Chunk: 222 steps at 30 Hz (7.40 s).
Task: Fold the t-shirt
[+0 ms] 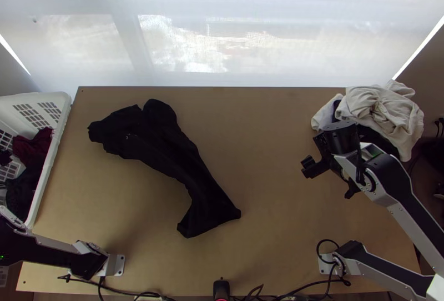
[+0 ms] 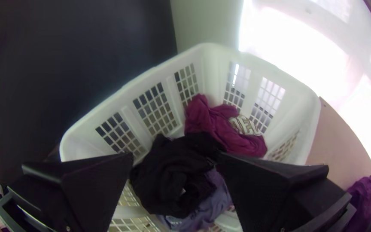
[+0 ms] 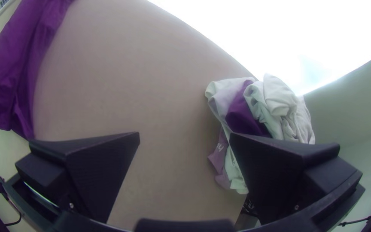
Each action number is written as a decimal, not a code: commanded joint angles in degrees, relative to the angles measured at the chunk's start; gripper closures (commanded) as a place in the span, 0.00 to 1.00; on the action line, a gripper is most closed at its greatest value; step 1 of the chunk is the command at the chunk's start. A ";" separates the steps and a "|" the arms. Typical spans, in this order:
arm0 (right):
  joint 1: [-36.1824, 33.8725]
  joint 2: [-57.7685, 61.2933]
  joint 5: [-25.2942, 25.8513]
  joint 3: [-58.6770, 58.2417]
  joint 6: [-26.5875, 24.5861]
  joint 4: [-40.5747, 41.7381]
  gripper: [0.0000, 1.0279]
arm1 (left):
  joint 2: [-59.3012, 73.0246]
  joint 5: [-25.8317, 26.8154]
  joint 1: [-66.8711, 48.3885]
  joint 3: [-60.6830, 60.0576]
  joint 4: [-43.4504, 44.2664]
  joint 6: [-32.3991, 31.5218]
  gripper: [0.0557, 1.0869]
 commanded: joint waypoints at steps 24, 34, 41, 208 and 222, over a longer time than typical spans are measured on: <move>-1.84 -6.35 0.81 -1.04 -1.72 -5.00 0.05 | -4.82 -0.52 -43.52 -4.80 -16.20 -7.32 0.11; -0.43 -8.02 0.98 -0.43 -1.11 -5.53 0.05 | -1.48 -3.77 -45.19 -6.73 -12.69 -7.85 0.20; 1.41 -8.20 0.98 -0.17 -1.37 -5.53 0.05 | 0.37 -5.44 -46.86 -7.79 -10.84 -10.05 0.43; 17.06 42.51 -12.82 37.19 -7.70 18.90 0.97 | -26.26 2.82 -72.17 3.20 -32.81 -8.56 0.06; 12.05 32.49 -12.82 37.19 -6.99 14.86 0.97 | -21.78 8.27 -88.70 -6.56 -34.92 -9.17 0.07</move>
